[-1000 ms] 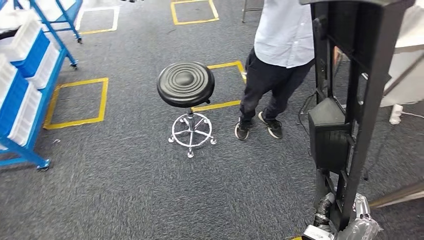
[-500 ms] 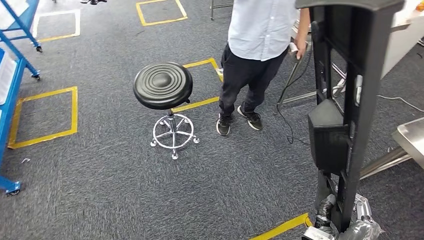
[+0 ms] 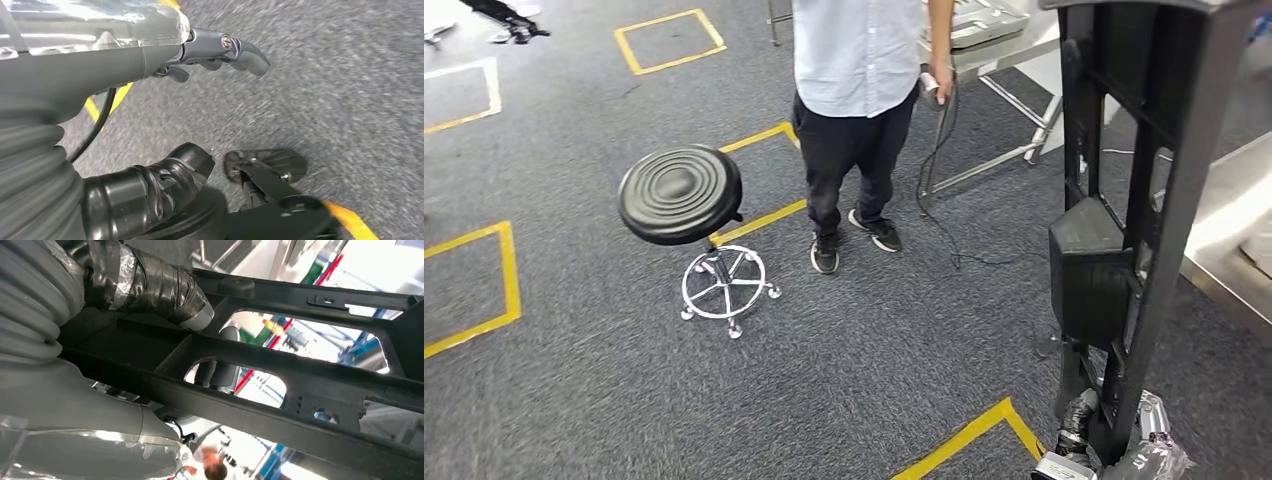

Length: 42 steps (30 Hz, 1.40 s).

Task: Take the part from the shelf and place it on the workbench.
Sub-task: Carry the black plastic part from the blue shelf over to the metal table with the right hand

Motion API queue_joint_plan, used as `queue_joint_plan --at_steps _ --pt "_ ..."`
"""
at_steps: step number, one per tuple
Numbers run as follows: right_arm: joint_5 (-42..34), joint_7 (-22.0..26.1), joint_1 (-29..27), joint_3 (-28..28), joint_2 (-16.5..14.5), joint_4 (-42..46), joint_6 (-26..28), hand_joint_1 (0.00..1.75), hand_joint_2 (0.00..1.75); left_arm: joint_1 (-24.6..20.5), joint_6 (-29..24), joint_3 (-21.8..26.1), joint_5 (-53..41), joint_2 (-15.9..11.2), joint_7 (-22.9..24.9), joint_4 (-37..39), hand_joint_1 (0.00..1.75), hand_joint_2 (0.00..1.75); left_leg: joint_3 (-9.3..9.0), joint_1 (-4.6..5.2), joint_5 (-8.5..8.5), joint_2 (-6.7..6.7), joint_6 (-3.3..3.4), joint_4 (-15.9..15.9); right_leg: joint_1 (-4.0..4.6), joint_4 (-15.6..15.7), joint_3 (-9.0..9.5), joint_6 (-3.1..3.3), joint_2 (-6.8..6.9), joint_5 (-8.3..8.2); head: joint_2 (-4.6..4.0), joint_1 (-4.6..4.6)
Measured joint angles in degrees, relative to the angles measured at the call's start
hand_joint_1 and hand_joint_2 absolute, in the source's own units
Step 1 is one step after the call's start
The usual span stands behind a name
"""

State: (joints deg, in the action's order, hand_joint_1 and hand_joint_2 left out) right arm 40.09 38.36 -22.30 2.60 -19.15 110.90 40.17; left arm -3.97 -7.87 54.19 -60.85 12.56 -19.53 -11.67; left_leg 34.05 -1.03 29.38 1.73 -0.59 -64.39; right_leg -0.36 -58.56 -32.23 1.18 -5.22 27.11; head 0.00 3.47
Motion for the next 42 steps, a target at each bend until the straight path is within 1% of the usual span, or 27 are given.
queue_joint_plan --at_steps 1,3,5,7,9,10,11,12,13,14,16,18,20,22,24,26,27,28,29,31,33,35,36,38,40,41,42 --pt "0.0 0.0 0.0 0.0 0.0 0.0 0.0 1.75 1.75 0.0 0.0 0.0 0.0 0.0 0.0 0.0 0.0 1.75 -1.17 -0.06 -1.25 1.13 0.14 3.1 0.01 -0.3 -0.17 -0.28 -0.72 0.17 0.0 0.01" --pt "0.0 0.0 0.0 0.0 0.0 0.0 0.0 1.75 1.75 -0.1 0.0 0.0 0.0 -0.1 0.0 0.0 0.0 1.75 -2.06 0.05 -1.56 2.31 0.45 5.4 -0.08 -0.7 -0.66 -0.95 -1.89 0.28 0.0 0.02" --pt "0.0 0.0 -0.1 0.0 0.0 0.0 0.0 1.75 1.75 -0.3 0.0 0.0 0.0 -0.1 0.0 0.0 0.0 1.75 -2.3 0.06 -1.81 1.18 1.02 5.9 -0.3 -0.7 -0.96 -1.61 -2.43 0.22 0.0 0.01" --pt "0.0 0.0 -0.1 0.0 0.0 0.1 0.0 1.75 1.75 -0.3 0.1 0.0 0.0 0.0 0.0 0.0 0.0 1.75 -2.62 -0.11 -2.14 -0.22 1.81 6.5 -0.23 -2.7 -1.9 -2.21 0.15 1.57 0.0 0.15" --pt "0.0 0.1 0.0 0.0 0.0 0.1 0.0 1.75 1.75 -0.2 0.2 0.0 0.0 0.0 -0.1 0.0 0.0 1.75 -2.78 -0.09 -2.15 -1.77 2.31 6.8 -0.25 -8.9 -4.93 -2.77 3.62 4.92 0.0 0.3" --pt "0.0 0.2 0.1 0.0 0.0 0.1 0.0 1.75 1.75 -0.1 0.3 0.0 0.0 0.0 -0.2 0.0 0.0 1.75 -2.79 -0.05 -2.06 -2.6 2.41 6.8 -0.36 -12.6 -6.88 -3.03 4.35 6.5 0.0 0.31" --pt "0.0 0.2 0.0 0.1 0.0 0.1 0.0 1.75 1.75 -0.1 0.4 0.0 -0.1 0.0 -0.4 0.0 0.0 1.75 -2.82 -0.03 -1.96 -3.42 2.43 6.8 -0.49 -15.2 -8.29 -3.24 4.61 7.19 0.0 0.31" --pt "0.0 0.2 0.0 0.2 0.0 0.1 0.0 1.75 1.75 0.0 0.5 0.0 -0.1 0.0 -0.6 0.0 0.0 1.75 -2.89 -0.03 -1.84 -4.24 2.4 6.8 -0.61 -16.0 -8.75 -3.39 4.79 6.81 0.0 0.31" --pt "0.0 0.2 0.0 0.2 0.0 0.1 0.0 1.75 1.75 -0.1 0.7 0.0 -0.1 0.0 -0.7 0.0 0.0 1.75 -3.04 -0.03 -1.7 -4.98 2.31 6.8 -0.69 -14.4 -7.99 -3.44 5.08 5.36 0.0 0.31" --pt "0.0 0.2 0.0 0.3 0.0 0.1 0.0 1.75 1.75 -0.1 0.8 0.0 -0.2 0.0 -0.9 0.0 0.0 1.75 -3.28 -0.03 -1.54 -5.67 2.15 6.8 -0.72 -10.8 -6.15 -3.39 5.74 3.28 0.0 0.31" --pt "-0.1 0.2 0.0 0.4 0.0 0.2 0.0 1.75 1.75 -0.1 0.9 0.0 -0.2 0.0 -1.0 0.0 0.0 1.75 -3.8 0.14 -1.11 -6.81 1.59 6.7 -0.38 -3.2 -2.25 -2.83 8.23 0.43 0.0 0.3" --pt "-0.2 0.3 0.0 0.4 0.0 0.3 0.0 1.75 1.75 -0.2 0.9 0.0 -0.2 0.0 -1.0 0.0 0.0 1.75 -4.22 0.36 -0.76 -7.75 0.93 6.7 0.12 -0.4 -0.97 -2.09 9.26 0.02 0.0 0.28" --pt "-0.2 0.3 -0.1 0.5 0.0 0.4 0.0 1.75 1.75 -0.4 1.0 0.0 -0.1 0.0 -1.1 0.0 0.0 1.75 -4.64 0.34 -0.48 -8.5 0.25 6.8 0.13 -0.2 -1.0 -1.35 7.87 -0.12 0.0 0.27" --pt "-0.2 0.3 -0.1 0.6 0.0 0.4 0.0 1.75 1.75 -0.5 1.2 0.0 0.0 0.0 -1.2 0.0 0.0 1.75 -4.36 0.15 0.91 -6.5 -0.35 5.3 -0.21 0.2 -0.74 -0.56 6.61 -0.43 0.0 0.26" --pt "-0.1 0.3 0.0 0.6 -0.1 0.5 0.0 1.75 1.75 -0.5 1.3 0.1 0.3 0.0 -1.4 0.0 0.0 1.75 -1.72 0.01 4.41 -3.29 -0.6 -0.7 -0.33 0.4 -0.67 -0.02 5.39 -0.59 0.0 0.22" --pt "-0.1 0.2 0.0 0.6 -0.1 0.5 0.0 1.75 1.75 -0.2 1.4 0.1 0.5 0.0 -1.4 0.0 0.0 1.75 1.93 0.0 7.2 -2.3 -0.64 -8.0 -0.2 0.3 -0.76 0.19 3.85 -0.57 0.0 0.2" --pt "-0.1 0.2 0.0 0.6 -0.1 0.5 0.0 1.75 1.75 -0.1 1.4 0.1 0.6 0.0 -1.4 0.0 0.0 1.75 2.88 0.0 7.08 -2.2 -0.61 -9.5 -0.14 0.2 -0.77 0.22 3.0 -0.53 0.0 0.2" --pt "-0.1 0.2 0.0 0.6 -0.1 0.5 0.0 1.75 1.75 0.0 1.4 0.1 0.6 0.0 -1.4 0.0 0.0 1.75 2.77 0.0 5.78 -2.11 -0.51 -8.8 -0.12 0.0 -0.76 0.22 2.15 -0.47 0.0 0.2" --pt "-0.1 0.2 0.0 0.6 -0.1 0.5 0.0 1.75 1.75 0.0 1.4 0.1 0.6 0.0 -1.4 0.0 0.0 1.75 1.66 0.0 3.62 -1.79 -0.33 -5.8 -0.11 -0.2 -0.73 0.19 1.31 -0.4 0.0 0.2" --pt "-0.1 0.2 0.0 0.6 -0.1 0.5 0.0 1.75 1.75 0.0 1.4 0.2 0.6 -0.1 -1.4 0.0 0.0 1.75 -1.37 -0.05 -0.04 0.66 0.18 1.8 -0.07 -0.6 -0.8 -0.08 -0.19 -0.19 0.0 0.22" --pt "0.0 0.2 0.0 0.6 -0.1 0.5 0.0 1.75 1.75 -0.2 1.4 0.2 0.6 -0.2 -1.4 0.0 0.0 1.75 -2.82 0.05 -0.96 2.58 0.53 5.6 -0.18 -0.8 -1.14 -0.71 -1.43 -0.11 0.0 0.22" --pt "0.0 0.2 0.0 0.6 -0.1 0.5 0.0 1.75 1.75 -0.4 1.4 0.2 0.6 -0.2 -1.4 0.0 0.0 1.75 -3.08 0.15 -1.02 1.85 0.92 6.0 -0.37 -0.6 -1.45 -1.56 -2.59 -0.29 0.0 0.22" --pt "0.0 0.2 -0.1 0.6 -0.1 0.5 0.0 1.75 1.75 -0.4 1.4 0.2 0.6 -0.2 -1.4 0.0 0.0 1.75 -3.28 0.08 -1.23 1.18 1.25 6.3 -0.37 -0.9 -1.63 -1.89 -2.25 -0.18 0.0 0.25" --pt "0.0 0.2 0.0 0.6 -0.1 0.5 0.0 1.75 1.75 -0.4 1.5 0.2 0.6 -0.2 -1.4 0.0 0.0 1.75 -3.63 -0.17 -1.64 -0.39 2.01 7.1 -0.24 -3.8 -3.11 -2.45 0.58 1.64 0.0 0.51" --pt "0.0 0.1 0.2 0.6 -0.1 0.5 0.0 1.75 1.75 -0.3 1.7 0.2 0.5 -0.2 -1.4 0.0 0.0 1.75 -3.76 -0.06 -1.62 -2.03 2.37 7.2 -0.34 -10.4 -6.46 -2.96 3.78 5.06 0.0 0.76" --pt "0.1 0.0 0.2 0.6 -0.1 0.4 0.0 1.75 1.75 -0.2 1.9 0.2 0.5 -0.2 -1.4 0.0 0.0 1.75 -3.79 -0.01 -1.52 -2.86 2.38 7.2 -0.47 -13.7 -8.15 -3.2 4.38 6.24 0.0 0.76" --pt "0.1 -0.1 0.2 0.6 0.0 0.4 0.0 1.75 1.75 -0.1 2.0 0.2 0.5 -0.2 -1.5 0.0 0.0 1.75 -3.86 0.01 -1.39 -3.67 2.34 7.2 -0.61 -15.4 -9.09 -3.38 4.69 6.41 0.0 0.76"
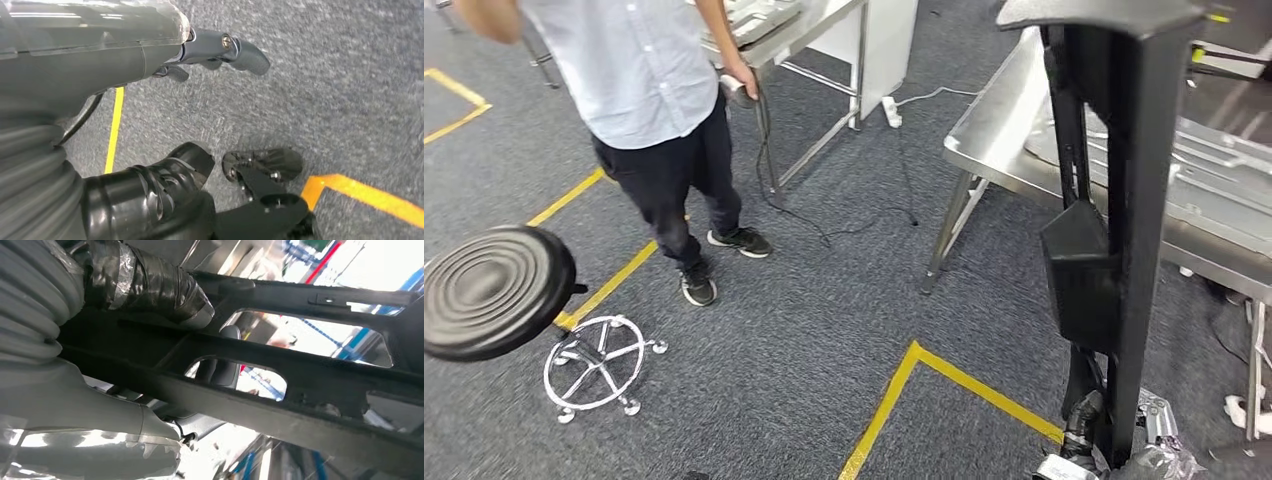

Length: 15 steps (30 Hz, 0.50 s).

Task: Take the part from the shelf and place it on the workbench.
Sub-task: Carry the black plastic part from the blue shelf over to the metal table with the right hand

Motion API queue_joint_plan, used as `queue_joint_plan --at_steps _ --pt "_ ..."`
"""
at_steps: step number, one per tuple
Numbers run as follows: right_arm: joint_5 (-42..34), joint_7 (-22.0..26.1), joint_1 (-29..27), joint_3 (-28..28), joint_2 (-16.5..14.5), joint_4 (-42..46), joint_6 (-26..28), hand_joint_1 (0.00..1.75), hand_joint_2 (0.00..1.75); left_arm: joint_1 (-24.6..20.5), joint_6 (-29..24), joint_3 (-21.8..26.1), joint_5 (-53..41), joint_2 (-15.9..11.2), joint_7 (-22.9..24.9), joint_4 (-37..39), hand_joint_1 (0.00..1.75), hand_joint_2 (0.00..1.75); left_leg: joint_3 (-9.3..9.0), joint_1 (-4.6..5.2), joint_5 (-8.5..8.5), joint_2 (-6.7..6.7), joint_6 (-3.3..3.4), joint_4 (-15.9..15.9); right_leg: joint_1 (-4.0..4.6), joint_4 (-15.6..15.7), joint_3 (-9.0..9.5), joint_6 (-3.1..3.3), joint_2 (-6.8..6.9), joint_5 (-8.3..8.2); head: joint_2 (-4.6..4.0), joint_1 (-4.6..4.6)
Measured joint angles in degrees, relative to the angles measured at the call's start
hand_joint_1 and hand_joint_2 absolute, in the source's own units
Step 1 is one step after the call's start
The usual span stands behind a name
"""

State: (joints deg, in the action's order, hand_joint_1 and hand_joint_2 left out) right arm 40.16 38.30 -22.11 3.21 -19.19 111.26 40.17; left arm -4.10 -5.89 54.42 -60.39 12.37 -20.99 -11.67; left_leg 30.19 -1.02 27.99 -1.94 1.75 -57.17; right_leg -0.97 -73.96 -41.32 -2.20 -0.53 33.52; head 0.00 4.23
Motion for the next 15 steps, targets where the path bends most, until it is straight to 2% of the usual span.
queue_joint_plan --at_steps 1,2,3,5,6,7,8,9,11,13,14,15 --pt "0.0 -0.1 0.0 0.0 0.0 0.0 0.0 1.75 1.75 0.0 0.1 0.0 0.0 0.0 0.0 0.0 0.0 1.75 -0.13 0.0 0.16 -0.78 -0.07 0.0 -0.13 0.3 0.08 -0.11 0.23 -0.86 0.0 -0.01" --pt "0.0 -0.1 0.0 0.0 0.0 -0.1 0.0 1.75 1.75 0.0 0.1 0.0 -0.1 0.0 -0.1 0.0 0.0 1.75 -0.36 0.0 0.36 -1.47 -0.21 0.0 -0.21 2.8 1.37 -0.13 0.62 -2.63 0.0 0.0" --pt "0.0 -0.2 0.0 0.0 0.0 -0.1 0.0 1.75 1.75 -0.1 0.1 0.0 -0.1 0.0 -0.1 0.0 0.0 1.75 -0.69 0.0 0.59 -2.11 -0.4 0.0 -0.23 6.7 3.48 -0.03 1.49 -4.67 0.0 0.0" --pt "0.1 -0.2 0.1 0.0 0.0 -0.1 0.0 1.75 1.75 -0.1 0.1 0.0 -0.1 0.0 -0.2 0.0 0.0 1.75 -1.21 0.24 1.14 -3.18 -1.0 0.0 0.22 13.3 6.97 0.61 3.57 -6.89 0.0 -0.02" --pt "0.1 -0.2 0.1 0.0 0.0 -0.1 0.0 1.75 1.75 -0.1 0.1 0.0 -0.1 0.0 -0.2 0.0 0.0 1.75 -1.44 0.35 1.38 -3.65 -1.31 0.0 0.47 14.7 7.69 1.01 4.11 -7.04 0.0 -0.02" --pt "0.1 -0.3 0.2 0.0 0.1 -0.2 0.0 1.75 1.75 -0.2 0.1 0.0 -0.1 0.0 -0.2 0.0 0.0 1.75 -1.68 0.45 1.54 -4.12 -1.64 0.0 0.73 14.9 7.71 1.39 3.98 -6.77 0.0 -0.03" --pt "0.1 -0.3 0.1 0.0 0.1 -0.2 0.0 1.75 1.75 -0.3 0.1 0.0 -0.1 0.0 -0.2 0.0 0.0 1.75 -2.03 0.44 1.68 -4.63 -1.96 0.1 0.74 15.0 7.67 1.74 3.31 -6.81 0.0 -0.03" --pt "0.1 -0.3 0.1 0.0 0.1 -0.2 0.0 1.75 1.75 -0.4 0.1 0.0 -0.1 0.0 -0.1 0.0 0.0 1.75 -2.26 0.33 1.93 -4.57 -2.3 0.0 0.61 15.2 7.74 2.08 2.68 -6.87 0.0 -0.03" --pt "0.2 -0.4 0.1 0.0 0.1 -0.2 0.0 1.75 1.75 -0.5 0.1 0.0 -0.1 0.0 0.0 0.0 0.0 1.75 -1.53 0.12 3.75 -2.36 -2.85 -2.4 0.25 15.6 8.0 2.84 1.49 -7.12 0.0 -0.06" --pt "0.2 -0.4 0.2 0.0 0.0 -0.2 0.0 1.75 1.75 -0.3 0.0 0.0 -0.1 0.0 0.1 0.0 0.0 1.75 1.72 0.0 7.38 0.57 -3.07 -9.3 0.16 15.8 8.12 3.33 0.32 -7.17 0.0 -0.11" --pt "0.3 -0.5 0.2 0.0 0.0 -0.2 0.0 1.75 1.75 -0.2 0.0 0.0 -0.1 0.0 0.1 0.0 0.0 1.75 3.7 -0.01 8.84 1.15 -3.12 -13.1 0.23 15.7 8.1 3.46 -0.36 -7.14 0.0 -0.14" --pt "0.3 -0.5 0.2 0.0 0.0 -0.3 0.0 1.75 1.75 0.0 0.0 0.0 -0.1 0.0 0.2 0.0 0.0 1.75 5.2 -0.01 9.35 1.38 -3.14 -15.7 0.29 15.5 8.1 3.52 -1.15 -7.07 0.0 -0.14"
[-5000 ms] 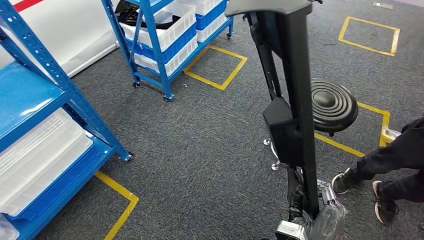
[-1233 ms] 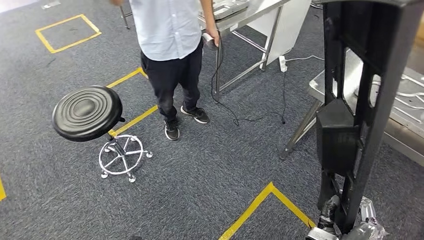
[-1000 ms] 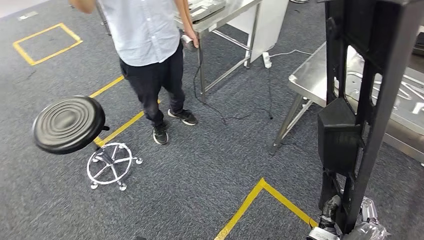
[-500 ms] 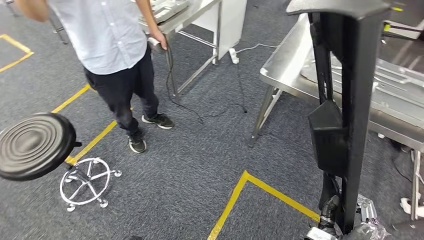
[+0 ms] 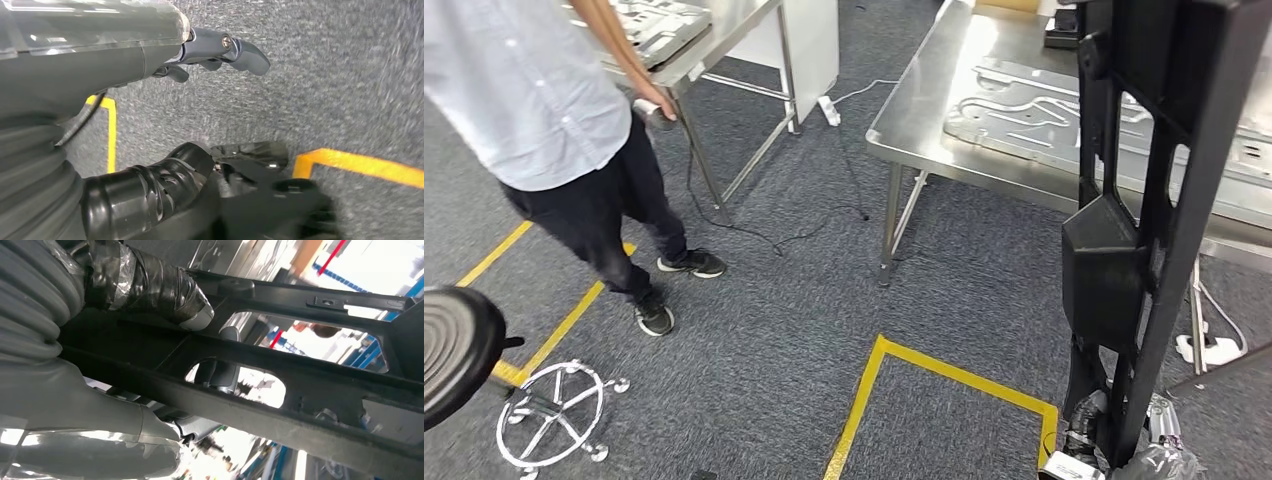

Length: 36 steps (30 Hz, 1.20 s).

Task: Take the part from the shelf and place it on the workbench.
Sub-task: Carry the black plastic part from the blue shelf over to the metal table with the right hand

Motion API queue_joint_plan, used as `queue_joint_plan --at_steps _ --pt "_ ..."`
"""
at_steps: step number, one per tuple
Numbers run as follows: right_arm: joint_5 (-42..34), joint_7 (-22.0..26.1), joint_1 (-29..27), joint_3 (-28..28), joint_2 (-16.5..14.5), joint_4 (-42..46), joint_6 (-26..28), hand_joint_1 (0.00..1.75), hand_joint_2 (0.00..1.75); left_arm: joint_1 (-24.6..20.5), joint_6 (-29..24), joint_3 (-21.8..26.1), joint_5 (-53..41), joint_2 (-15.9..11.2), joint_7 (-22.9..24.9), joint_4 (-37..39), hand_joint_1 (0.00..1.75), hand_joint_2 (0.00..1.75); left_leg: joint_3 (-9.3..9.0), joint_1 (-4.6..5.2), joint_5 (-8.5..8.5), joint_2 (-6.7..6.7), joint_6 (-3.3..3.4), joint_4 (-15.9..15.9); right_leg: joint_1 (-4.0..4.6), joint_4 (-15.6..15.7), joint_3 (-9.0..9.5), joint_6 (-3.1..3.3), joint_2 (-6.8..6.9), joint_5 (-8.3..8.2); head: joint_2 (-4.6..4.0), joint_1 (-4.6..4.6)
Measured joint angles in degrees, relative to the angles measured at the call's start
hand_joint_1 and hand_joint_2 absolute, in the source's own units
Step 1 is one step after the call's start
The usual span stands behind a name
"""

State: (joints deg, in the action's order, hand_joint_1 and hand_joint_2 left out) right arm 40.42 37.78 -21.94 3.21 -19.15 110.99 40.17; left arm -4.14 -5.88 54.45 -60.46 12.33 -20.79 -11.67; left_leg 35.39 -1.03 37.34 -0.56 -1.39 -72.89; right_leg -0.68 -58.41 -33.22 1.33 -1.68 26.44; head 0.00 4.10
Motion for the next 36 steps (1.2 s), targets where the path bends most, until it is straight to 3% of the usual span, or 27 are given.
queue_joint_plan --at_steps 1,2,4,5,7,9,11,13,15,16,17,19,21,22,24,25,27,28,30,31,32,34,36 --pt "0.0 0.0 0.0 0.0 0.0 0.0 0.0 1.75 1.75 0.1 0.0 0.0 0.0 0.0 0.0 0.0 0.0 1.75 0.58 0.0 -0.76 0.07 0.03 -0.5 0.03 -0.2 0.01 0.01 -0.85 0.07 0.0 0.0" --pt "0.0 -0.1 0.0 0.0 0.0 -0.1 0.0 1.75 1.75 0.1 0.0 0.0 0.0 0.0 0.1 0.0 0.0 1.75 0.12 -0.01 -2.63 0.23 0.13 1.3 0.03 -0.3 0.05 -0.02 -1.72 0.16 0.0 -0.01" --pt "0.1 -0.1 0.0 0.0 0.0 -0.1 0.0 1.75 1.75 0.1 0.0 0.0 0.0 0.0 0.1 0.0 0.0 1.75 -2.59 -0.08 -6.94 2.18 0.55 8.6 0.02 -0.7 0.05 -0.28 -3.3 0.4 0.0 0.01" --pt "0.1 -0.2 0.0 0.0 0.0 -0.2 0.0 1.75 1.75 0.1 0.0 0.0 0.0 -0.1 0.1 0.0 0.0 1.75 -3.75 -0.13 -8.14 3.49 0.77 11.7 0.05 -1.0 -0.09 -0.53 -4.01 0.48 0.0 0.02" --pt "0.2 -0.2 0.0 0.0 0.0 -0.2 0.0 1.75 1.75 0.0 0.0 0.1 0.0 -0.1 0.1 0.0 0.0 1.75 -4.62 0.02 -8.37 5.0 1.18 14.1 -0.09 -1.2 -0.5 -1.27 -5.2 0.43 0.0 0.03" --pt "0.3 -0.2 -0.1 0.0 0.0 -0.3 0.0 1.75 1.75 -0.2 0.0 0.1 0.0 -0.2 0.2 0.0 0.0 1.75 -4.88 0.07 -8.72 3.86 1.72 14.6 -0.34 -1.1 -0.83 -2.07 -6.1 0.22 0.0 0.02" --pt "0.4 -0.2 -0.1 0.0 0.0 -0.3 0.0 1.75 1.75 -0.2 0.0 0.1 0.0 -0.1 0.2 0.0 0.0 1.75 -5.24 -0.17 -9.2 2.37 2.52 15.3 -0.21 -2.9 -1.78 -2.58 -4.01 1.34 0.0 0.22" --pt "0.5 -0.2 0.1 0.0 0.0 -0.3 0.0 1.75 1.75 -0.1 0.0 0.1 0.0 -0.1 0.2 0.0 0.0 1.75 -5.36 -0.2 -9.37 0.78 2.99 15.7 -0.09 -8.9 -4.78 -2.96 -0.42 4.63 0.0 0.5" --pt "0.6 -0.3 0.1 0.0 0.1 -0.4 0.0 1.75 1.75 0.1 0.1 0.2 0.0 -0.1 0.2 0.0 0.0 1.75 -5.36 -0.12 -9.25 -0.91 3.03 15.7 -0.29 -15.5 -8.14 -3.35 1.03 7.07 0.0 0.58" --pt "0.7 -0.4 0.1 0.0 0.1 -0.5 0.0 1.75 1.75 0.1 0.1 0.2 0.0 -0.1 0.2 0.0 0.0 1.75 -5.41 -0.11 -9.15 -1.7 2.97 15.7 -0.42 -16.5 -8.66 -3.47 1.3 6.86 0.0 0.58" --pt "0.7 -0.4 0.1 0.0 0.1 -0.5 0.0 1.75 1.75 0.1 0.1 0.2 0.0 -0.1 0.2 0.0 0.0 1.75 -5.54 -0.11 -9.02 -2.45 2.85 15.7 -0.53 -15.2 -8.0 -3.52 1.56 5.6 0.0 0.59" --pt "0.7 -0.5 0.1 0.0 0.2 -0.5 0.0 1.75 1.75 0.0 0.1 0.2 0.0 -0.1 0.2 0.0 0.0 1.75 -6.03 -0.08 -8.64 -3.73 2.44 15.7 -0.54 -7.8 -4.06 -3.36 3.49 2.03 0.0 0.6" --pt "0.7 -0.5 0.2 0.0 0.2 -0.5 0.0 1.75 1.75 0.0 0.1 0.2 0.0 -0.1 0.2 0.0 0.0 1.75 -6.44 0.24 -8.08 -4.82 1.78 15.6 -0.1 -2.0 -1.08 -2.72 5.48 0.37 0.0 0.55" --pt "0.7 -0.5 0.3 0.0 0.2 -0.6 0.0 1.75 1.75 0.0 0.1 0.2 0.0 -0.1 0.2 0.0 0.0 1.75 -6.59 0.41 -7.84 -5.32 1.44 15.6 0.15 -1.1 -0.71 -2.35 5.84 0.48 0.0 0.51" --pt "0.7 -0.5 0.2 0.0 0.2 -0.6 0.0 1.75 1.75 -0.2 0.1 0.2 0.0 -0.1 0.2 0.0 0.0 1.75 -7.11 0.43 -7.48 -6.31 0.81 15.7 0.28 -1.0 -0.78 -1.57 4.49 0.51 0.0 0.46" --pt "0.6 -0.6 0.1 0.0 0.2 -0.6 0.0 1.75 1.75 -0.3 0.1 0.2 0.0 -0.1 0.2 0.0 0.0 1.75 -7.27 0.3 -7.05 -5.89 0.49 15.4 0.2 -0.8 -0.71 -1.2 3.82 0.43 0.0 0.46" --pt "0.6 -0.6 0.2 0.0 0.2 -0.6 0.0 1.75 1.75 -0.3 0.1 0.2 0.0 -0.1 0.2 0.0 0.0 1.75 -5.97 0.02 -4.62 -3.21 0.06 11.9 -0.02 -0.5 -0.55 -0.37 2.66 0.21 0.0 0.45" --pt "0.6 -0.6 0.3 0.0 0.2 -0.6 0.0 1.75 1.75 -0.3 0.1 0.2 0.0 -0.1 0.2 0.0 0.0 1.75 -4.36 -0.04 -2.77 -1.52 -0.01 8.4 0.01 -0.5 -0.56 -0.09 2.22 0.2 0.0 0.44" --pt "0.6 -0.8 0.3 0.0 0.2 -0.7 0.0 1.75 1.75 -0.1 0.1 0.2 -0.1 -0.1 0.2 0.0 0.0 1.75 -0.4 -0.06 0.06 -0.11 -0.01 1.0 0.22 -0.5 -0.56 0.31 1.22 0.28 0.0 0.43" --pt "0.6 -1.0 0.3 0.0 0.3 -0.8 0.0 1.75 1.75 0.0 0.1 0.2 -0.1 -0.2 0.2 0.0 0.0 1.75 0.77 -0.04 -0.06 0.06 0.07 -0.7 0.36 -0.6 -0.47 0.4 0.7 0.33 0.0 0.42" --pt "0.6 -1.2 0.3 -0.1 0.3 -0.9 0.0 1.75 1.75 0.0 0.1 0.2 -0.2 -0.2 0.2 0.0 0.0 1.75 0.96 -0.02 -1.37 0.11 0.25 -0.3 0.51 -0.6 -0.32 0.45 0.21 0.4 0.0 0.42" --pt "0.5 -1.6 0.3 -0.4 0.5 -1.1 0.0 1.75 1.75 0.0 0.1 0.2 -0.2 -0.2 0.2 0.0 0.0 1.75 -1.31 0.22 -6.1 0.35 1.05 6.4 0.72 -0.6 0.09 0.47 -0.48 0.57 0.0 0.42" --pt "0.5 -1.7 0.4 -0.8 0.6 -1.3 0.0 1.75 1.75 -0.1 0.1 0.2 -0.1 -0.3 0.2 0.0 0.0 1.75 -3.67 0.59 -8.97 0.72 1.95 12.8 0.91 -0.8 0.2 0.21 -0.81 0.75 0.0 0.44"
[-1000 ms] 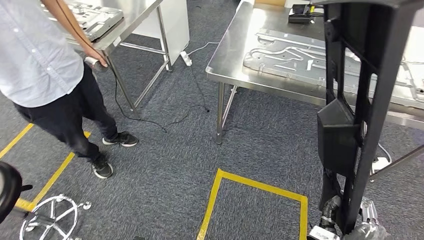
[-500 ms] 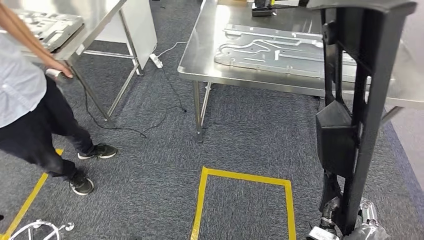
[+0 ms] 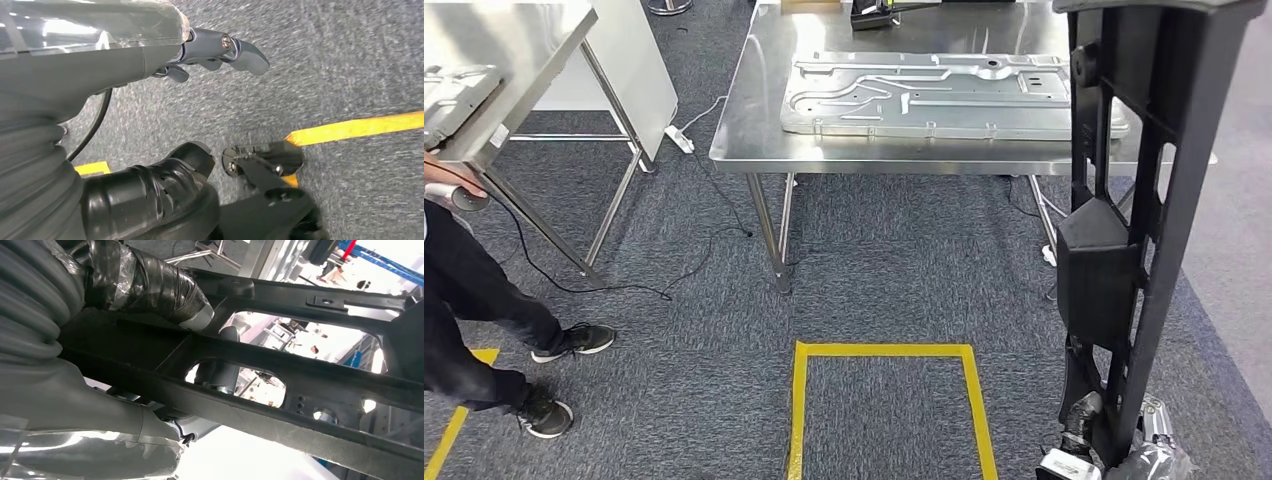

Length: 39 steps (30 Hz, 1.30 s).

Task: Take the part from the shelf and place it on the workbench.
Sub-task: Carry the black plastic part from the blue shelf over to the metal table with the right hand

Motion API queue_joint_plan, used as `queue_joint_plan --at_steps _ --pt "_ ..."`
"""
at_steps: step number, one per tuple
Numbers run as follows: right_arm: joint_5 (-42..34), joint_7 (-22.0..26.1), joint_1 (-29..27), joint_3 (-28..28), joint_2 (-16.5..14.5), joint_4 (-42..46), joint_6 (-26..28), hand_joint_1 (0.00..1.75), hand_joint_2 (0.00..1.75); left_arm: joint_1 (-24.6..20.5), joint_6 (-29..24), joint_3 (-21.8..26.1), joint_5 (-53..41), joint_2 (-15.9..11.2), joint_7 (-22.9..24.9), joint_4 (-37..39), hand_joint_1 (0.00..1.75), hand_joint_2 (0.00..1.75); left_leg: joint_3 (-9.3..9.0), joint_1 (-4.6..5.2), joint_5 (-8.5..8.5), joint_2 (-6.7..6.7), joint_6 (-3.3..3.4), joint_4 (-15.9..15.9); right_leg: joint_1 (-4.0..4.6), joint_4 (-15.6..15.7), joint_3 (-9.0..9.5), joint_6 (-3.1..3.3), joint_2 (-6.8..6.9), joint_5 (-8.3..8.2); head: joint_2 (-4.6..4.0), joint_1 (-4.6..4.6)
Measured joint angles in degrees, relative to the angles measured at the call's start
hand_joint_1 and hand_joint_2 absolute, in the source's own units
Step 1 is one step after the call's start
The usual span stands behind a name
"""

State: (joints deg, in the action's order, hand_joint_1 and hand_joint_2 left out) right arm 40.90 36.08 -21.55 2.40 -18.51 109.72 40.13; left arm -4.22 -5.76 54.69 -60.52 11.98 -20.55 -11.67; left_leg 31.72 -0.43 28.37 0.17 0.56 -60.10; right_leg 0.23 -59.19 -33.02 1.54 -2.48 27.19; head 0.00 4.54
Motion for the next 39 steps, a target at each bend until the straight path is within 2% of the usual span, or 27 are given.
queue_joint_plan --at_steps 1,4,10,24,30,33,35,36,38,39 --pt "0.0 0.0 0.0 -0.2 0.1 -0.1 0.0 1.75 1.75 -0.1 0.1 0.0 0.0 0.0 0.0 0.0 0.0 1.75 -0.49 0.1 -0.42 0.15 0.05 1.6 0.07 -0.1 -0.07 -0.15 -0.04 0.12 0.0 0.02" --pt "0.3 0.1 0.1 -0.7 0.3 -0.2 0.0 1.75 1.75 -0.1 0.8 0.0 0.1 -0.1 -0.1 0.0 0.0 1.75 -0.63 0.28 -0.45 0.2 -0.51 2.3 0.02 -0.2 -0.17 -0.5 0.06 0.3 0.0 0.02" --pt "1.4 0.9 0.5 -0.8 0.4 -0.3 0.0 1.75 1.75 -0.1 1.3 0.0 0.0 -0.1 -0.2 0.0 0.0 1.75 -0.61 0.4 -0.39 0.21 -0.19 2.1 -0.1 0.1 0.02 -0.8 0.11 0.12 0.0 0.02" --pt "1.5 1.4 0.9 -0.7 0.3 -1.0 0.0 1.75 1.75 -0.1 2.0 0.0 -0.3 -0.2 -0.4 0.0 0.0 1.75 -0.59 0.39 -0.34 0.21 -0.11 2.0 -0.2 0.1 0.01 -0.9 0.11 0.11 0.0 0.02" --pt "2.3 0.6 1.1 -0.6 0.1 -1.6 0.0 1.75 1.75 -0.1 2.2 0.1 -0.4 -0.2 -0.4 0.0 0.0 1.75 -0.45 0.52 -0.2 0.22 0.39 1.8 -0.36 0.2 0.01 -1.15 0.08 0.01 0.0 0.01" --pt "2.9 1.1 1.4 -0.1 -0.6 -1.7 0.0 1.75 1.75 -0.1 2.3 0.1 -0.6 -0.2 -0.4 0.0 0.0 1.75 -0.78 0.43 -0.62 0.1 0.91 2.5 -0.44 0.4 0.12 -1.63 0.05 -0.07 0.0 0.01" --pt "2.6 1.3 1.5 0.1 -0.8 -1.7 0.0 1.75 1.75 -0.2 2.6 0.1 -0.6 -0.1 -0.4 0.0 0.0 1.75 -1.52 -0.02 -1.36 -0.23 1.48 3.9 -0.34 -1.1 -0.48 -2.07 0.64 1.04 0.0 0.06" --pt "2.4 1.3 1.6 0.1 -0.8 -1.7 0.0 1.75 1.75 -0.2 2.7 0.1 -0.6 -0.1 -0.4 0.0 0.0 1.75 -1.83 -0.25 -1.67 -0.45 1.7 4.4 -0.39 -3.3 -1.53 -2.31 1.07 2.41 0.0 0.1" --pt "2.0 1.2 1.8 0.2 -0.8 -1.8 0.0 1.75 1.75 -0.1 2.9 0.3 -0.7 -0.1 -0.4 0.0 0.0 1.75 -1.9 -0.26 -1.71 -0.81 1.81 4.6 -0.88 -10.4 -5.11 -2.89 1.68 5.81 0.0 0.14" --pt "1.9 1.2 1.8 0.3 -0.8 -1.9 0.0 1.75 1.75 0.0 3.0 0.3 -0.7 -0.1 -0.4 0.0 0.0 1.75 -1.91 -0.3 -1.63 -0.95 1.73 4.6 -1.23 -13.3 -6.65 -3.23 1.82 6.7 0.0 0.14"
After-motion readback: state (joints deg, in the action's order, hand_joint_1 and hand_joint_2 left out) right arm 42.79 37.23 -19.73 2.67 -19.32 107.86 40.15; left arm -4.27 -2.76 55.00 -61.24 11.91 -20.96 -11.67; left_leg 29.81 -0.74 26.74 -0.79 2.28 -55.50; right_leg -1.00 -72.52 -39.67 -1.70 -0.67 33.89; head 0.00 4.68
